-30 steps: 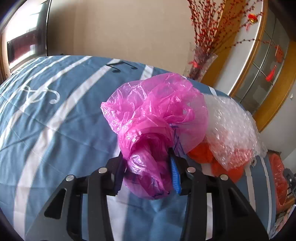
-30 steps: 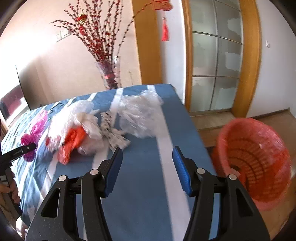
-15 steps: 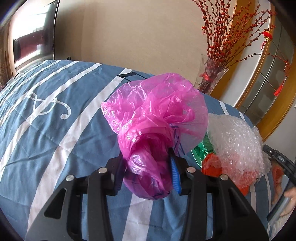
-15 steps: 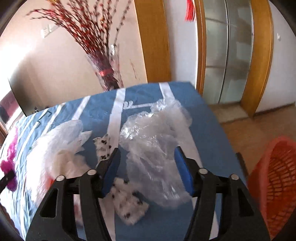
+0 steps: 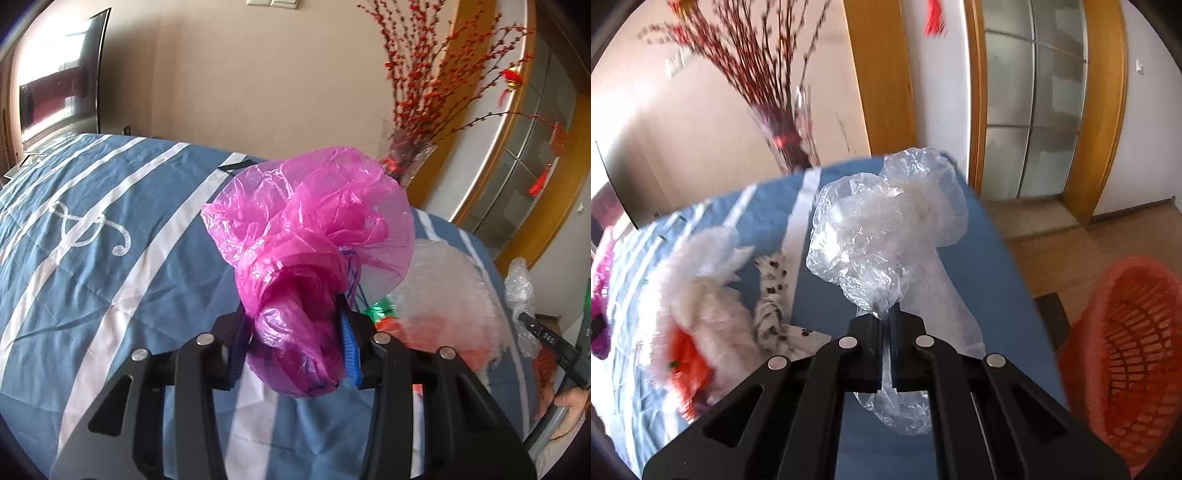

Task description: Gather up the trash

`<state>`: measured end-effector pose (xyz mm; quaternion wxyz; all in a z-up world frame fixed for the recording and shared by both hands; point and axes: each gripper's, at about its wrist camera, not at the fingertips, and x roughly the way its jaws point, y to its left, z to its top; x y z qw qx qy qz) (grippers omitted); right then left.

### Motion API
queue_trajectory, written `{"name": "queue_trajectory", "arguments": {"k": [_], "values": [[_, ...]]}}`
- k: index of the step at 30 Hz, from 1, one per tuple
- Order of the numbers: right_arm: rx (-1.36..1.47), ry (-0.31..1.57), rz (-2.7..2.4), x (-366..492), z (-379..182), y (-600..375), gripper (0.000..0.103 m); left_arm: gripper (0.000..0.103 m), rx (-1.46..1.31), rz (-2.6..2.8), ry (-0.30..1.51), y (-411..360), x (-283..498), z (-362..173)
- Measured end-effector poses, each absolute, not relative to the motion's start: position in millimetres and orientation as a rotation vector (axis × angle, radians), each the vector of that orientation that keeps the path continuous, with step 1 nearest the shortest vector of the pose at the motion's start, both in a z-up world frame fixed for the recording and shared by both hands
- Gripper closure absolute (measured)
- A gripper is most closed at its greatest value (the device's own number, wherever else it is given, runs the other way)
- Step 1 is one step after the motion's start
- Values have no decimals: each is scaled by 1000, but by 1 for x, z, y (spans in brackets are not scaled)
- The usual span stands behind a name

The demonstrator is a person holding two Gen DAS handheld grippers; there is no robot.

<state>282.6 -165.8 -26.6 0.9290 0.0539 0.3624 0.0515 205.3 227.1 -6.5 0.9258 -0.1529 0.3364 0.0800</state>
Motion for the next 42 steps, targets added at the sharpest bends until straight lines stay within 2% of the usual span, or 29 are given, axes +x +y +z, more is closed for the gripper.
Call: {"name": "queue_trajectory", "arguments": {"k": [8,18,42], "values": [[146,650,103,226,11,-201,100,61,-296,74,660,189,195,16],[154,602,62,170,31,-239,100,61,-262,-68,665,121,190,29],[255,588,-93,108,18,-338,100,61,-174,-444,766,-82,198,14]]}}
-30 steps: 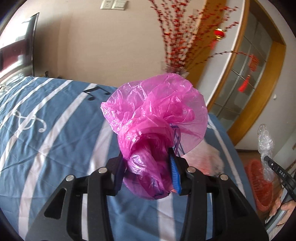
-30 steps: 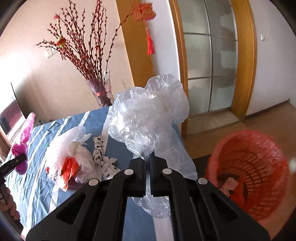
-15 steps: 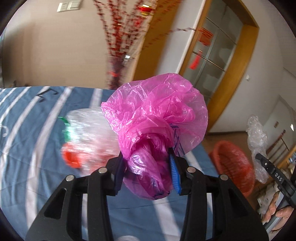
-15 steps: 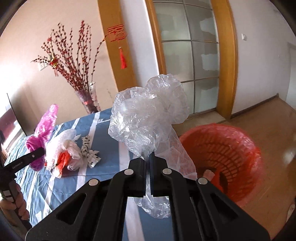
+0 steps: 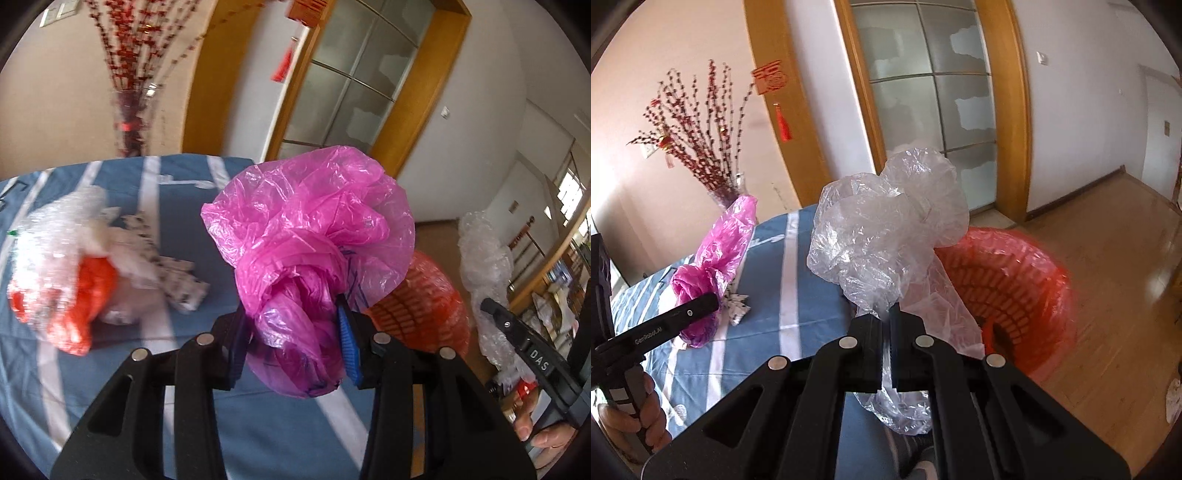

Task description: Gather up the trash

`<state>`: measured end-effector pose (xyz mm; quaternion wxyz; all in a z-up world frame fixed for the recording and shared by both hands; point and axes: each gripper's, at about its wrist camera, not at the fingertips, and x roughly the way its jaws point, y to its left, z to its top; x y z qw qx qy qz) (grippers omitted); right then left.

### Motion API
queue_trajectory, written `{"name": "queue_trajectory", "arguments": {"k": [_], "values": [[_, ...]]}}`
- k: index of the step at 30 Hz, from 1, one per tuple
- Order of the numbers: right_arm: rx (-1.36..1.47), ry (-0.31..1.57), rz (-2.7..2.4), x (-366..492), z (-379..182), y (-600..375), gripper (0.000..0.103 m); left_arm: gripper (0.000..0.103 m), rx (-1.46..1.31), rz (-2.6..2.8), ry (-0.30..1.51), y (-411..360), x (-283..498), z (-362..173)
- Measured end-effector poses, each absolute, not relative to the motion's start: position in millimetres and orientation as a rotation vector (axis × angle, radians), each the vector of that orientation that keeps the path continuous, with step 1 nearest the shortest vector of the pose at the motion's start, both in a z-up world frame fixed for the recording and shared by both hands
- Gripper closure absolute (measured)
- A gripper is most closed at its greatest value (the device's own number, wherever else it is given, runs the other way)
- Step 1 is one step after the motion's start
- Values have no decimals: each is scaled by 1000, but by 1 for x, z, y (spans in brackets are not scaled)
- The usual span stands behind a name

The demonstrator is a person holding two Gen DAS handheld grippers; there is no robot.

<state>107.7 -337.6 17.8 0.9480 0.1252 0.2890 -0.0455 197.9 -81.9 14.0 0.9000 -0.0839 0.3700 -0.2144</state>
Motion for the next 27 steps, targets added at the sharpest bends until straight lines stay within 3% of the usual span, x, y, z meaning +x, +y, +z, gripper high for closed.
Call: {"name": "queue_trajectory", "arguments": {"k": [27], "values": [[397,603,-234,113,-16,-424,100,61,-63,-652,888,-222,229,-27]]}}
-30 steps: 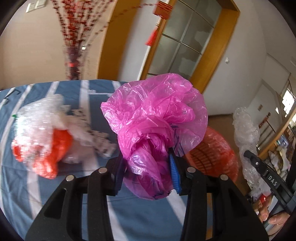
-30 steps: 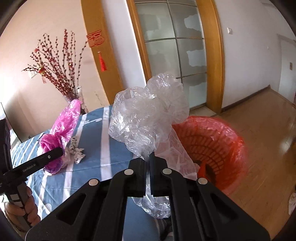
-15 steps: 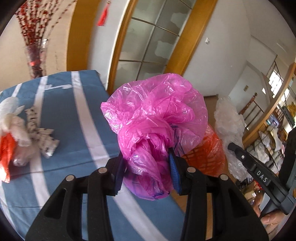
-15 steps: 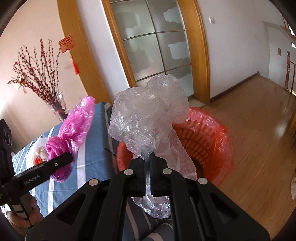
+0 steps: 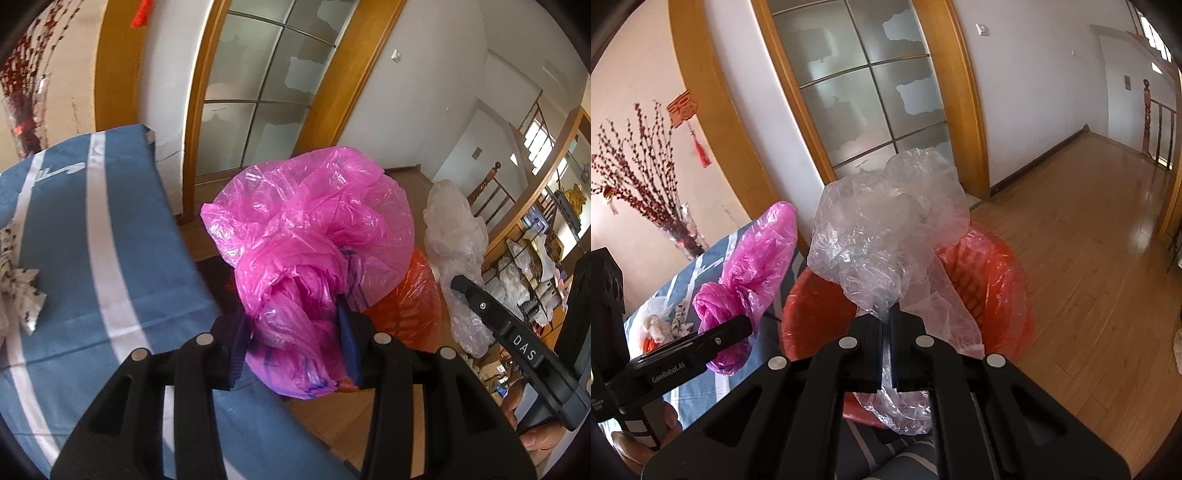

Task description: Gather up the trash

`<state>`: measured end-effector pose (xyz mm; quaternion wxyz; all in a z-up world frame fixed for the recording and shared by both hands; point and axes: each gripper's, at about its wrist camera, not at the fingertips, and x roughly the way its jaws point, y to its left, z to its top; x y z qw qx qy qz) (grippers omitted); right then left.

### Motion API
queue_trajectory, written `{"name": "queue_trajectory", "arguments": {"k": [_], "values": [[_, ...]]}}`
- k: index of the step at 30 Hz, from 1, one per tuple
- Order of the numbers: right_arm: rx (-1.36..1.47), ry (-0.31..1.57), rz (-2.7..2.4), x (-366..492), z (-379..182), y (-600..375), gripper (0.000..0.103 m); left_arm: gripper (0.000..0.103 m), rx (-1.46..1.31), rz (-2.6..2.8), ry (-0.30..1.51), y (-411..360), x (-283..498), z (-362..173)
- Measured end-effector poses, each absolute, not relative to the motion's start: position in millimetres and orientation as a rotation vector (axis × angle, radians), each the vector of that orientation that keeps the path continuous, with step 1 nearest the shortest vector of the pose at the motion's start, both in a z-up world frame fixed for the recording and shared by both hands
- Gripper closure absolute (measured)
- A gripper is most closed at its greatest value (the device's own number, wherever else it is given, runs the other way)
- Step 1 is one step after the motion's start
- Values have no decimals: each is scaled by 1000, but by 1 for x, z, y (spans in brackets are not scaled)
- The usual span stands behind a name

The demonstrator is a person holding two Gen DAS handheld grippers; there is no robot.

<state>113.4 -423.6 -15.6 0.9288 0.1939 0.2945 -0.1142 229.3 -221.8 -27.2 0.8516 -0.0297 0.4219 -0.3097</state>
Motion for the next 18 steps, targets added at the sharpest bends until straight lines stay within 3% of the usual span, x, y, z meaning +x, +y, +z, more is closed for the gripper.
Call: {"name": "queue_trajectory", "arguments": {"k": [7,10,12,15,18], "values": [[432,577,-259,122,-18,-439,97,53,-28,-668,909,-242,243,-38],[448,587,-265,126,-25,-445,85,49,-14,-675,923,-249,247,-44],[460,594,-268,128,-30,-447,70,47,-4,-679,936,-252,249,-49],[462,607,-275,128,-36,-446,59,42,1,-669,948,-250,250,-55],[458,616,-289,125,-40,-448,54,37,-22,-655,965,-241,251,-59]]}}
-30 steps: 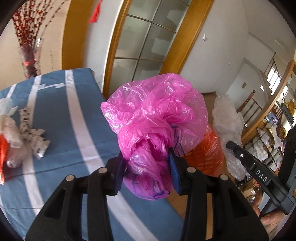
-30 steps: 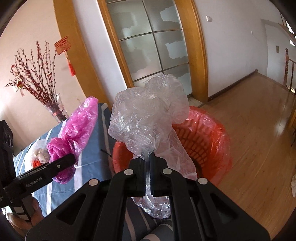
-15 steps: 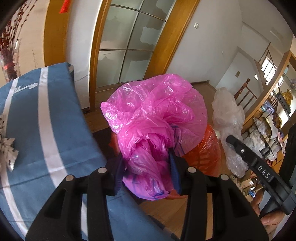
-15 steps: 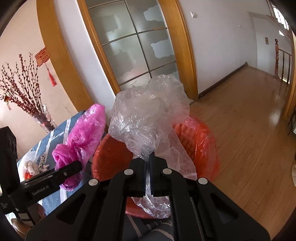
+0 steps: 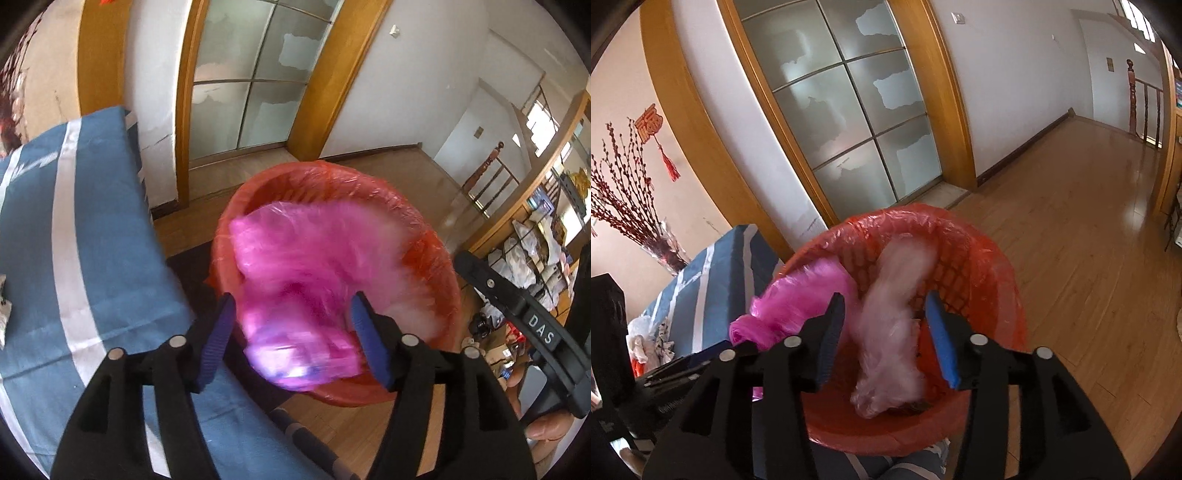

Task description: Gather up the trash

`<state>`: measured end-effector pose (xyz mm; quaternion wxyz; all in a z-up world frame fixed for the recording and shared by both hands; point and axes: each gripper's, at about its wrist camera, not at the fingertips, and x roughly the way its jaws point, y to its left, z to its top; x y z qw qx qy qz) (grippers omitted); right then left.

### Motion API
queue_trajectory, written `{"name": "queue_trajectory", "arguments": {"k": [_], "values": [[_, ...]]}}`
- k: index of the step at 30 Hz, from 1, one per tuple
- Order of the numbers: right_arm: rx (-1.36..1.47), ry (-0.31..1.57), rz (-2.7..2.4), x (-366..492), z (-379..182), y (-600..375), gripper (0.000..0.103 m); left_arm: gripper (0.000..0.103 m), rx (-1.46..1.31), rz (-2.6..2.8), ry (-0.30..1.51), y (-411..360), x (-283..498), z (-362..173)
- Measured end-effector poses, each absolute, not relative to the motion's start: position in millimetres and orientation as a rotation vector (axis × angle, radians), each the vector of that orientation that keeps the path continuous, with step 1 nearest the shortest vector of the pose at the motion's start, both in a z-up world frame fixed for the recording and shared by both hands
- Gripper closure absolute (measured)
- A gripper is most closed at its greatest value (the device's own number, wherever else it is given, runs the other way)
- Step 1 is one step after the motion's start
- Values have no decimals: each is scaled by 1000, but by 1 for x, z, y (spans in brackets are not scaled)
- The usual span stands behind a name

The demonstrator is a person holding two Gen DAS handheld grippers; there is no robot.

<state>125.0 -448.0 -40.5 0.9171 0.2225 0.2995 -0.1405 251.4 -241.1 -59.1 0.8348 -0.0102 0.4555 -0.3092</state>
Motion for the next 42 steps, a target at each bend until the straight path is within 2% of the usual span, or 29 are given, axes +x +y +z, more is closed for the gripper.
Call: {"name": "queue_trajectory", "arguments": {"k": [5,9,13,27,34,42], "values": [[480,615,-315,118,-41,-454,54,36,-31,-657,974,-235,250,-59],[445,607,-332,114,-35,-449,47,34,-32,-640,946,-226,244,-52],[401,600,-324,111,-28,-439,47,33,-23,-578,900,-198,235,-41],[257,616,-148,129,-11,-351,46,32,-44,-258,745,-39,207,-3],[222,647,-76,139,-15,-312,46,32,-132,-12,688,67,229,17],[172,695,-16,149,-22,-274,46,32,-158,2,791,105,270,-5]]}}
